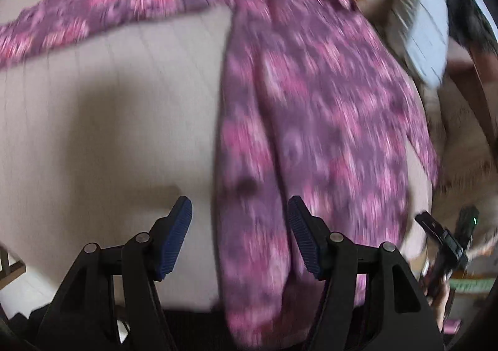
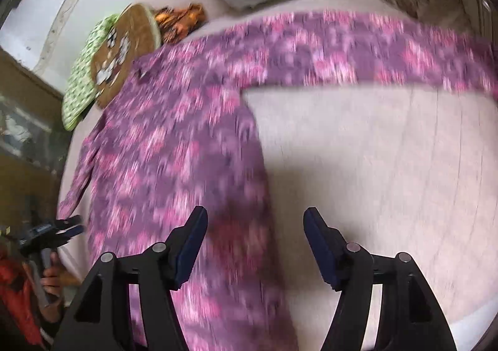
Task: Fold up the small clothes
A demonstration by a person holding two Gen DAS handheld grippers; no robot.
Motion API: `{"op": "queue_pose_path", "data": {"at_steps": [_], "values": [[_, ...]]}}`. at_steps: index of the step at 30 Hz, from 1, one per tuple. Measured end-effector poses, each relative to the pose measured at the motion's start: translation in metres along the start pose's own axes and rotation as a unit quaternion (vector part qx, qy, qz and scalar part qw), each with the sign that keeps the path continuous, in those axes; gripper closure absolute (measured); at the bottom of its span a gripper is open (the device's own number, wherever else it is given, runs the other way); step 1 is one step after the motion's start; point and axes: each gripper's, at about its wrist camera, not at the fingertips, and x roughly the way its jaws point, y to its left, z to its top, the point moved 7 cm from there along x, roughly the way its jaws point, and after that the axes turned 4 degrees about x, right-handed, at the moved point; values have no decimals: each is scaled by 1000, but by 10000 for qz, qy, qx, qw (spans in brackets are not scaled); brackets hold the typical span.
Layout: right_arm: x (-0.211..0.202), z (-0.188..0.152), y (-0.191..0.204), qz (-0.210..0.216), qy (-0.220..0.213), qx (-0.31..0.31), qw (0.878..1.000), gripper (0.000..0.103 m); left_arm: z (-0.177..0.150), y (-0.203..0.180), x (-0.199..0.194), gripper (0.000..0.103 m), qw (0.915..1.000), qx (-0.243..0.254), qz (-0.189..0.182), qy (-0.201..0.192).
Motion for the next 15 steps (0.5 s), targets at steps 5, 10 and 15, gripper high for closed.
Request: {"op": "queue_pose_path", "data": {"at_steps": [5, 10, 15], "values": [[-7, -58, 10, 324, 559, -304, 9974, 36, -74, -27, -31, 32, 9996, 129, -231, 41], [-16, -101, 28, 587, 763, -743, 9926, 34, -124, -50, -36, 23, 9986, -53, -455, -252], [-18, -136, 48, -35, 665, -2206, 9731, 31, -138, -62, -19, 23, 9774, 1438, 1419, -629]]}}
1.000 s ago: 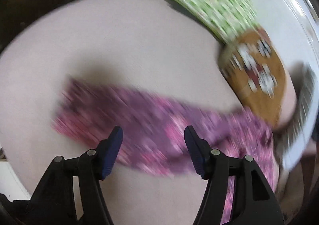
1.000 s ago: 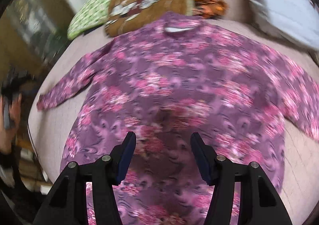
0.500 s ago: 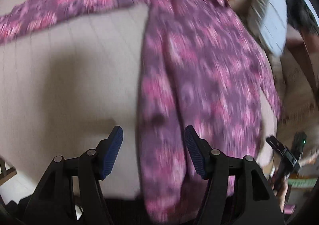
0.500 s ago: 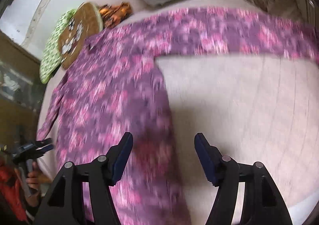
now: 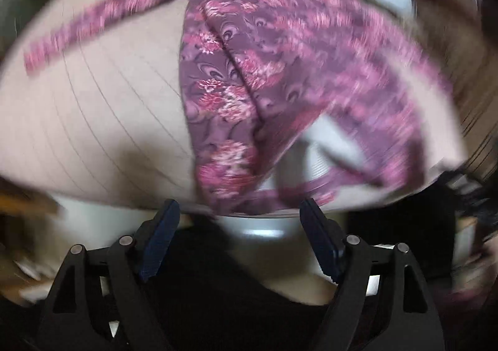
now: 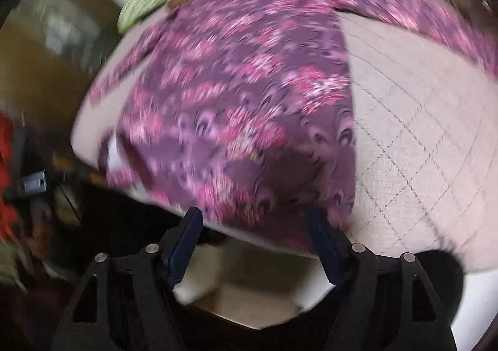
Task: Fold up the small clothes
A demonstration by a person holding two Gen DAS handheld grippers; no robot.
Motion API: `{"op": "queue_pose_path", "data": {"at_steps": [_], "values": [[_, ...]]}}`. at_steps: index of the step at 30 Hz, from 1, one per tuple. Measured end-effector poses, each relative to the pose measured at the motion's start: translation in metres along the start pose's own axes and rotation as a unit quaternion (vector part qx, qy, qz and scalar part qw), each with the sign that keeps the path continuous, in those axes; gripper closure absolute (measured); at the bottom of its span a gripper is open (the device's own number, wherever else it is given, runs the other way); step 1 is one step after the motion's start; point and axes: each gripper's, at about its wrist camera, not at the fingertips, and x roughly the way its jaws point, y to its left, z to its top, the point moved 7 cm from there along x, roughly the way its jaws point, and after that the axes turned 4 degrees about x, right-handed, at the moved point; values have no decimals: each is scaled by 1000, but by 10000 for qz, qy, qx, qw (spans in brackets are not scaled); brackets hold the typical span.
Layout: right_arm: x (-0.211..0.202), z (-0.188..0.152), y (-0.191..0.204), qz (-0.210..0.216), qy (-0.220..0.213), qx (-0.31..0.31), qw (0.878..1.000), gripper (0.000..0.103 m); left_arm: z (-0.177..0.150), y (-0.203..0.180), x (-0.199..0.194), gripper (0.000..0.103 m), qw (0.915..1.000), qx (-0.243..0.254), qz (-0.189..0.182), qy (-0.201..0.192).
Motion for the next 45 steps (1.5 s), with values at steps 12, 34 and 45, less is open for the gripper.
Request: {"op": "queue_pose_path", "data": {"at_steps": [12, 34, 45], "values": [[8, -20, -10, -1391, -189, -1025, 9848, 30, 12, 19, 27, 23, 9957, 260, 884, -59], [-24, -4, -68, -1090, -389, 213, 9931, 100, 14, 72, 18, 97, 9945, -867, 583, -113], [-26, -9, -103, -488, -338, 1334, 9893, 90, 1, 80, 9, 40, 9913, -1275, -222, -220]]}}
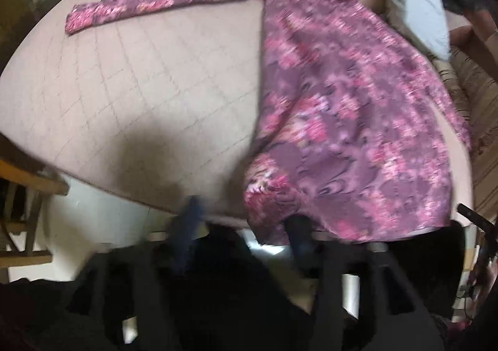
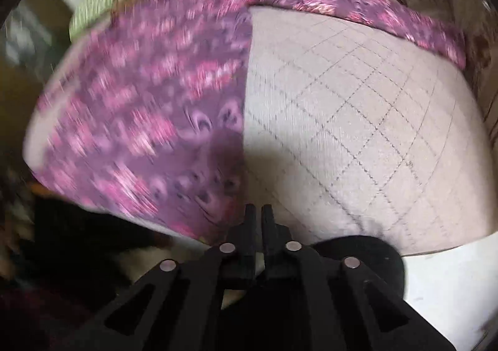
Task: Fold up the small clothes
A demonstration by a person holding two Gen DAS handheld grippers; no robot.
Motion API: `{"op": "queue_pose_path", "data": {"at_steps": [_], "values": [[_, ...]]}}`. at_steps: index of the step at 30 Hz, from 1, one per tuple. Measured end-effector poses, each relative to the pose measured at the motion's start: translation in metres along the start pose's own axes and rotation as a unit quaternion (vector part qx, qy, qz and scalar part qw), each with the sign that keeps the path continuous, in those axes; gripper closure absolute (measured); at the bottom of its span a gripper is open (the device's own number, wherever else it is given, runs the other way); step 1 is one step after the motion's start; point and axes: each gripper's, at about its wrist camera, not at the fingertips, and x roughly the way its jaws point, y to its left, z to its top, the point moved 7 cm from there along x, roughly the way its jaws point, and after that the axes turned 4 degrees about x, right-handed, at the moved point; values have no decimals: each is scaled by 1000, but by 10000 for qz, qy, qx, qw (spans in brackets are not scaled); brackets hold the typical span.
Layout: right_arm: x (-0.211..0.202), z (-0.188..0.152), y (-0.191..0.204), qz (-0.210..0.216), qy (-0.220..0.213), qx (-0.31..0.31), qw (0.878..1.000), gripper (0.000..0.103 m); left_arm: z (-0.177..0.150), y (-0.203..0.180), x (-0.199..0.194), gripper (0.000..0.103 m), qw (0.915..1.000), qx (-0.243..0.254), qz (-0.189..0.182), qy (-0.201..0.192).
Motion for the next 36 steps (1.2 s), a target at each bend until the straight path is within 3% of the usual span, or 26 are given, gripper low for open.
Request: {"op": "queue_pose_path", "data": {"at_steps": [2, 4, 9, 10, 11, 12, 15, 19, 21, 23, 26, 29, 31, 33, 36], "values": [[1, 7, 4, 261, -67, 178, 9995, 67, 4, -2, 4, 40, 9995, -189, -234, -5], [9, 11, 13, 320, -54, 202, 9993, 56, 5, -2, 14, 39, 9976, -473, -486, 142], [37, 13, 32, 188, 138, -43, 9997, 57, 4, -1, 22, 39, 9942, -759, -690, 338], [40, 12, 35, -44, 106, -272, 9996, 66, 4, 0, 15, 39, 9941, -771, -722, 262], [40, 12, 38, -245, 60, -479, 9985, 86, 5, 3, 7, 39, 9938, -790, -762, 155], [40, 11, 41, -407, 45, -714, 9966, 99, 5, 8, -1, 39, 9935, -814, -793, 74], [36, 11, 42, -439, 55, -847, 9954, 98, 12, 22, -9, 39, 9924, -970, -756, 57], [32, 12, 33, -255, 108, -452, 9986, 90, 10, 25, 6, 38, 9908, -1108, -712, 314], [32, 9, 28, -268, 145, -303, 9991, 80, 5, 23, 16, 38, 9860, -1325, -901, 471], [34, 5, 28, -251, 184, -256, 9992, 60, 2, 21, 21, 37, 9780, -1590, -1241, 531], [36, -2, 33, -359, 133, -452, 9982, 60, 2, 20, 26, 37, 9696, -1899, -1413, 615], [36, -3, 36, -413, 97, -563, 9975, 63, 1, 20, 8, 33, 9550, -2300, -1845, 321], [34, -2, 35, -227, 68, -384, 9990, 64, 1, 19, 3, 22, 9597, -2206, -1724, 244], [36, -1, 31, -111, 74, -223, 9997, 63, -2, 15, 14, 22, 9688, -1999, -1390, 458], [36, 1, 32, -48, 27, -194, 9998, 66, -11, 8, 39, 22, 9643, -2043, -1384, 957]]}}
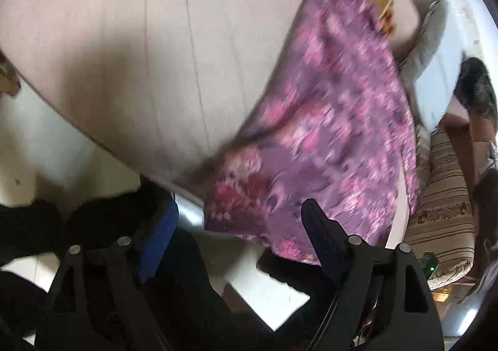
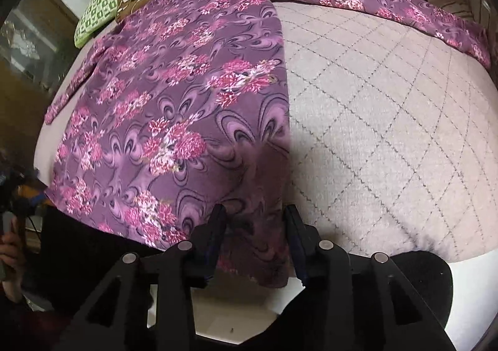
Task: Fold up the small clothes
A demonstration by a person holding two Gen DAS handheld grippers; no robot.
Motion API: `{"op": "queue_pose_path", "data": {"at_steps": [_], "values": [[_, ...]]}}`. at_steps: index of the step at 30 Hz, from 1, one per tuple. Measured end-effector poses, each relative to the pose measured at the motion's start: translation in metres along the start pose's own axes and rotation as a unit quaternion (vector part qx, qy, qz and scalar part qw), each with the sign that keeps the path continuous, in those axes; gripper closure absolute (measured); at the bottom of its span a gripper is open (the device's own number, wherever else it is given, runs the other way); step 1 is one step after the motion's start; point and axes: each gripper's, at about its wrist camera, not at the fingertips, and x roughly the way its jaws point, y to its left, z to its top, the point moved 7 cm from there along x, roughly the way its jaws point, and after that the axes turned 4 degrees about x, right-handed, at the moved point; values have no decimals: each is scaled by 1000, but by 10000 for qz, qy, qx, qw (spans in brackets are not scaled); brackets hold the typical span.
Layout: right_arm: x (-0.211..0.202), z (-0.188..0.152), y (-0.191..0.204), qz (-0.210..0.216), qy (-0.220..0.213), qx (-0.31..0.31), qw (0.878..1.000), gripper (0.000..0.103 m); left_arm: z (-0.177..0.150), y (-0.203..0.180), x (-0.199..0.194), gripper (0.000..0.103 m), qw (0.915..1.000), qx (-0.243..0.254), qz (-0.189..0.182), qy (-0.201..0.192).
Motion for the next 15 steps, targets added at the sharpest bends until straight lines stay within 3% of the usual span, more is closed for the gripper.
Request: {"op": "queue_pose_path", "data": {"at_steps": [1, 2, 3, 4, 5, 6, 9, 12, 15], "values": [[-1, 0, 1, 15, -25, -9, 10000, 74, -3, 0, 8, 22, 9999, -53, 26, 123], [-1, 0, 2, 45, -21, -15, 10000, 86, -3, -3, 9, 23, 9998, 67, 209, 8], [0, -1, 2, 56, -10, -36, 10000, 94, -3, -7, 7, 33, 9997, 138, 181, -130], [0, -1, 3, 38, -30, -80, 10000, 98, -3, -11, 4, 48, 9996, 155, 84, -199], [0, -1, 5, 28, -60, -136, 9999, 98, -1, -17, -1, 84, 9995, 189, 20, -260], [-1, 0, 6, 37, -84, -197, 9998, 99, 1, -22, -5, 96, 9992, 266, 23, -303], [-27, 13, 5, 322, -393, -39, 9987, 99, 2, -42, -36, 98, 9975, 358, -135, -586], [-79, 29, 5, 569, -944, -21, 9939, 99, -2, -54, -60, 98, 9923, 785, 364, -890], [-83, 28, 1, 545, -858, -39, 9948, 99, -7, -43, -42, 98, 9922, 801, 700, -653]]}}
